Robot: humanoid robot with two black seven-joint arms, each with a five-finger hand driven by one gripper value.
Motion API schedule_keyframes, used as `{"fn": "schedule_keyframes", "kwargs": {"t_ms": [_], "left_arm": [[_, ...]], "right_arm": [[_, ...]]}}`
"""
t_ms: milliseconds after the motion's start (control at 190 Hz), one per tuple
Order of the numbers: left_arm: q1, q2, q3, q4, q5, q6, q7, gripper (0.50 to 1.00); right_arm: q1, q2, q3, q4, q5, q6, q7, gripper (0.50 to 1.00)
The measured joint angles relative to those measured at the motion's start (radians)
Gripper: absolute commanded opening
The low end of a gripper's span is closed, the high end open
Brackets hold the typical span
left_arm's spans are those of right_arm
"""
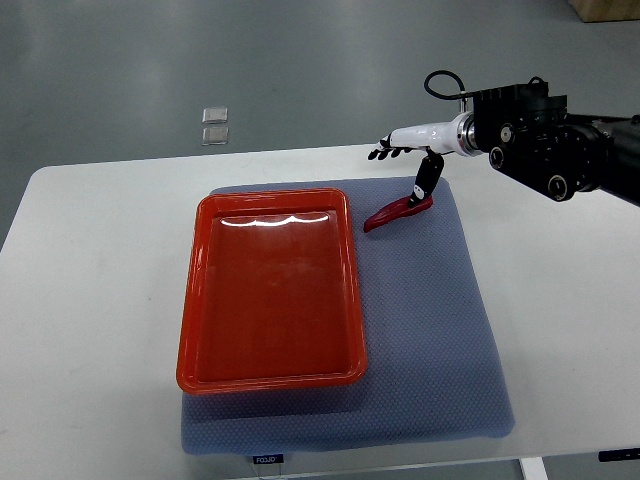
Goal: Place red pepper on red tray
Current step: 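Close the right hand's fingers around the red pepper, then lift the pepper with the right hand and carry it over the tray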
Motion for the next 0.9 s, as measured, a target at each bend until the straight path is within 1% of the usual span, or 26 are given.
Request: {"fn": "schedule_keyframes", "kwargs": {"t_ms": [105,353,427,500,595,637,643,695,732,785,811,864,901], "left_arm": [[0.000,0.000,0.000,0.000,0.000,0.000,0.000,1.000],[0.000,0.000,0.000,0.000,0.000,0.000,0.000,1.000],[0.000,0.000,0.001,0.000,0.000,0.000,0.000,1.000],[0.000,0.000,0.001,0.000,0.000,0.000,0.000,1.000],[0.000,0.000,0.001,0.000,0.000,0.000,0.000,1.000],[0.000,0.000,0.000,0.000,0.000,0.000,0.000,1.000],[0.000,0.000,0.000,0.000,0.000,0.000,0.000,1.000],[0.000,0.000,0.000,0.000,0.000,0.000,0.000,1.000],[0.000,0.000,0.000,0.000,0.000,0.000,0.000,1.000],[0.000,0.000,0.000,0.000,0.000,0.000,0.000,1.000],[0.000,0.000,0.001,0.000,0.000,0.000,0.000,1.000],[0.000,0.000,0.001,0.000,-0.001,0.000,0.000,1.000],[0.000,0.000,0.001,0.000,-0.001,0.000,0.000,1.000]], "right_arm": [[-0.020,0.017,-0.041,-0.015,-0.002,-0.033,-0.001,0.913],[-0.060,0.032,-0.056,-0.044,-0.005,-0.063,-0.001,0.905],[-0.077,0.034,-0.056,-0.061,-0.006,-0.079,-0.001,0.895],[-0.090,0.050,-0.057,-0.082,-0.007,-0.091,-0.001,0.868],[-0.104,0.066,-0.062,-0.103,-0.007,-0.105,-0.001,0.862],[-0.110,0.069,-0.067,-0.111,-0.007,-0.115,-0.001,0.844],[-0.111,0.069,-0.067,-0.112,-0.007,-0.116,-0.001,0.836],[-0.117,0.073,-0.074,-0.121,-0.007,-0.129,-0.001,0.825],[-0.121,0.076,-0.079,-0.126,-0.007,-0.136,-0.001,0.797],[-0.124,0.084,-0.088,-0.131,-0.007,-0.143,-0.001,0.780],[-0.125,0.086,-0.091,-0.133,-0.007,-0.145,-0.001,0.762],[-0.125,0.089,-0.094,-0.134,-0.007,-0.149,-0.001,0.752],[-0.125,0.090,-0.095,-0.134,-0.007,-0.152,-0.001,0.723]]}}
